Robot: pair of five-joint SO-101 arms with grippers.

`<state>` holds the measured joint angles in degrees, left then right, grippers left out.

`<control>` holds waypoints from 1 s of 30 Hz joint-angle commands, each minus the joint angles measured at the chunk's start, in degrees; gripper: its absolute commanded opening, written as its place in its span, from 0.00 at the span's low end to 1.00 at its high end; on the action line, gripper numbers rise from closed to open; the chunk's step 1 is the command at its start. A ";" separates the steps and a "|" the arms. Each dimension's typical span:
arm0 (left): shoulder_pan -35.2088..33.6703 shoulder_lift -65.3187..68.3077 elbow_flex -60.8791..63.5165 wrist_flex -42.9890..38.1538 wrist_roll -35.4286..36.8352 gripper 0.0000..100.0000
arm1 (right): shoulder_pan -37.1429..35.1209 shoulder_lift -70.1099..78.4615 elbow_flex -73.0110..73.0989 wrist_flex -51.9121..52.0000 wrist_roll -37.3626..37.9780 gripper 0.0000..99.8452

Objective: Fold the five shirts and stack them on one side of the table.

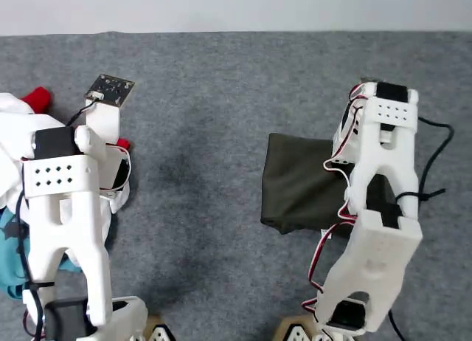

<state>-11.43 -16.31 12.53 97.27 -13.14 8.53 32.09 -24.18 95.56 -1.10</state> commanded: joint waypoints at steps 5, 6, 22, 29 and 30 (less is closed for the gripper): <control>0.18 -0.44 -0.22 -0.53 -0.09 0.01 | 0.31 6.73 -4.04 -4.09 -0.70 0.50; 0.18 -0.35 -0.22 -0.53 -0.09 0.01 | 0.22 7.78 -4.04 -4.35 -0.70 0.49; 0.18 -0.26 -0.22 -0.53 -0.09 0.01 | 0.13 12.09 -4.13 -7.52 1.41 0.02; 0.18 -0.26 -0.22 -0.53 -0.09 0.01 | 3.47 6.37 -4.04 -5.49 10.20 0.01; 0.18 -0.26 -0.22 -0.53 -0.09 0.01 | 4.62 5.14 -4.04 -5.67 12.04 0.01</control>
<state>-11.43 -16.31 12.53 97.27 -13.14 10.37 42.02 -26.37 90.02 7.08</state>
